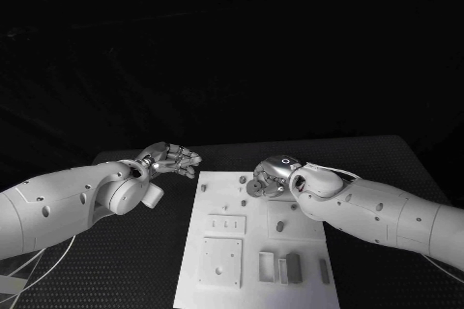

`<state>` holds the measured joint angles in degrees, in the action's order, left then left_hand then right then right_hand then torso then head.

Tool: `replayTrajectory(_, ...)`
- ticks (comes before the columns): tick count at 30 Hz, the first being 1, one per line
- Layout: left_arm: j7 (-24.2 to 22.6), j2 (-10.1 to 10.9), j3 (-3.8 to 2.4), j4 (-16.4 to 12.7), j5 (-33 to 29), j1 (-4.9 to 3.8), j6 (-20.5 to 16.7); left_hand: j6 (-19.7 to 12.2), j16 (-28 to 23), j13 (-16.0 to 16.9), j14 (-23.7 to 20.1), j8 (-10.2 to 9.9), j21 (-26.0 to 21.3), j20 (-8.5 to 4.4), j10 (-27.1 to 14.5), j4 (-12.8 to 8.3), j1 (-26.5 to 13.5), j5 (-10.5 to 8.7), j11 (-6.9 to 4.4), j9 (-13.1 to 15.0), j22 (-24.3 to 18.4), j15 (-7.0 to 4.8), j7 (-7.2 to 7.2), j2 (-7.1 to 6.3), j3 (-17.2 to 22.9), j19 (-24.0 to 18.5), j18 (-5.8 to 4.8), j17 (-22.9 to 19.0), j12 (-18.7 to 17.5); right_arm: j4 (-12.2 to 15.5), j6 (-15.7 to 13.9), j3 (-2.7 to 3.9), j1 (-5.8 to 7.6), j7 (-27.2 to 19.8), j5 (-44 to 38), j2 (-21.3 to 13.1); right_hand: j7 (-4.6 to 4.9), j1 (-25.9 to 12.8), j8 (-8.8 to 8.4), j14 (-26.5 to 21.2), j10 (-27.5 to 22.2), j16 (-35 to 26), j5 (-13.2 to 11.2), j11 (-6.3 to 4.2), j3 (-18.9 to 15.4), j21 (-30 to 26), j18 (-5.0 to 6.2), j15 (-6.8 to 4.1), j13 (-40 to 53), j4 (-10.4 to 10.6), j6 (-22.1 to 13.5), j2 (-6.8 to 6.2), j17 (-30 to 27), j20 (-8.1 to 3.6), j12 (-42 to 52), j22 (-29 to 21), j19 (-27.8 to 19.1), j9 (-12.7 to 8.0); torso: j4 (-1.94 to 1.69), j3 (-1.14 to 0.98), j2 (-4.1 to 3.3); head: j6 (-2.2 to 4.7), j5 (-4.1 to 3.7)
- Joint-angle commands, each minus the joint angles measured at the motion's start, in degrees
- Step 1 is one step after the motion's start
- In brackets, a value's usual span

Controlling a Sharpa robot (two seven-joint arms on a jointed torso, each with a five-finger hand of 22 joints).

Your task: Assemble the parts on the task board

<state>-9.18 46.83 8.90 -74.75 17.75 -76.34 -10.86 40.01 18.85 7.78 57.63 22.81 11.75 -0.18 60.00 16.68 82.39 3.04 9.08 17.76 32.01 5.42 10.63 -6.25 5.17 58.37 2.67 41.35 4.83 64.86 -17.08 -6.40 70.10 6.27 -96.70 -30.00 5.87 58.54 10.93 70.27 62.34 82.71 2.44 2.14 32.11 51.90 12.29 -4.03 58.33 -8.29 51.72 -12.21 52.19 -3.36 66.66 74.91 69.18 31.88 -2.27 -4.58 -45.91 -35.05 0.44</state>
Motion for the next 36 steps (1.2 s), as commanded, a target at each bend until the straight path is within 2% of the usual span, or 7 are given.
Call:
replayTrajectory(1,-0.4,0.0,-0.03,-0.1,-0.2,-0.01,0.8,-0.3,-0.2,0.1,0.2,-0.4,-0.4,-0.14,0.2,0.0,0.2,-0.01,0.35,0.1,0.1,-0.01,1.74,0.44,-0.3,0.0,0.66,0.1,-0.3,-0.4,2.9,-0.23,-0.39,-0.6,0.2,0.2,2.82,0.0,0.18,-0.3,-0.5,0.1,0.3,0.00,0.0,0.0,2.71,-0.08,0.0,-0.4,-2.8,0.38,0.1,-0.12,0.4,0.5,-0.3,-0.1,-0.10,0.02,-0.06,-0.07,-0.05)
replayTrajectory(7,-0.4,0.1,-0.03,-0.2,-0.2,-0.01,0.7,-0.3,-0.3,0.1,0.2,-0.4,-0.4,-0.14,0.2,0.1,0.1,-0.01,0.37,0.1,0.1,0.00,1.76,0.51,-0.3,0.0,0.65,0.1,-0.4,-1.0,4.0,-0.44,-0.88,-0.8,0.1,0.4,2.81,0.4,0.31,-0.4,-0.6,0.1,0.3,0.00,0.0,-0.1,2.71,-0.07,-0.1,-0.9,-2.6,1.01,0.1,-0.12,0.5,0.5,-0.4,-0.1,-0.04,0.00,-0.10,-0.30,-0.01)
replayTrajectory(16,-0.4,-0.2,-0.03,0.1,-0.2,-0.01,0.8,-0.3,-0.3,0.1,0.2,-0.4,-0.4,-0.14,0.2,0.1,0.1,-0.01,0.37,0.1,0.1,-0.01,1.77,0.52,-0.3,0.0,0.65,0.1,-0.4,-1.1,6.6,-0.72,-1.13,-0.8,-0.8,0.6,2.29,0.9,1.36,-0.4,-0.7,0.2,0.3,-0.49,-0.8,0.1,2.71,-0.48,-0.1,-3.8,-1.0,2.99,0.3,0.03,0.9,0.9,-0.7,0.2,-0.03,0.06,-0.09,-0.84,-0.04)
replayTrajectory(23,-0.4,-0.2,-0.03,0.1,-0.2,-0.01,0.7,-0.3,-0.3,0.1,0.3,-0.4,-0.4,-0.15,0.2,0.0,0.1,-0.01,0.37,0.1,0.1,-0.01,1.78,0.52,-0.3,0.0,0.66,0.1,-0.4,-1.2,8.3,-0.80,-1.27,-0.8,-1.1,0.5,1.40,1.5,2.84,-0.2,-0.4,0.3,0.4,-1.42,-1.3,0.4,2.71,-1.32,-0.3,-8.2,1.6,6.74,0.3,0.05,1.2,1.0,-0.8,0.8,0.01,0.02,0.02,-1.07,-0.03)
replayTrajectory(29,-0.4,-0.2,-0.03,0.0,-0.2,-0.01,0.7,-0.3,-0.3,0.1,0.3,-0.4,-0.4,-0.15,0.2,0.0,0.1,-0.01,0.37,0.1,0.1,-0.01,1.78,0.52,-0.3,0.0,0.66,0.2,-0.4,-1.6,11.5,-0.90,-1.27,-1.0,-0.6,0.6,1.24,0.9,2.95,-0.2,-0.3,0.2,0.3,-1.49,-1.6,0.4,2.71,-1.44,-0.4,-8.3,1.9,7.32,0.3,0.12,1.2,1.0,-0.9,0.8,-0.01,0.06,0.00,-1.16,-0.15)
replayTrajectory(33,-0.4,-0.1,-0.03,0.0,-0.2,-0.01,0.6,-0.3,-0.3,0.1,0.3,-0.4,-0.4,-0.15,0.2,0.0,0.1,-0.01,0.37,0.1,0.1,-0.01,1.78,0.52,-0.3,0.0,0.66,0.2,-0.4,-1.6,12.6,-1.03,-1.32,-1.5,-0.4,0.6,1.27,-0.3,2.80,-0.2,-0.3,0.2,0.3,-1.47,-2.0,0.5,2.71,-1.44,-0.5,-8.2,1.7,8.39,0.4,0.17,1.2,1.0,-0.9,0.7,-0.05,0.02,0.04,-1.19,-0.21)
replayTrajectory(36,-0.4,-0.1,-0.03,-0.1,-0.2,-0.01,0.6,-0.3,-0.3,0.1,0.3,-0.4,-0.4,-0.15,0.2,0.0,0.1,-0.01,0.37,0.1,0.1,-0.01,1.78,0.52,-0.3,0.0,0.66,0.2,-0.4,-1.7,12.7,-1.03,-1.33,-1.5,-0.4,0.6,1.27,-0.6,2.76,-0.2,-0.3,0.3,0.3,-1.47,-2.1,0.5,2.71,-1.44,-0.5,-8.3,1.6,8.41,0.4,0.15,1.2,1.0,-0.9,0.7,-0.05,0.01,0.01,-1.24,-0.19)
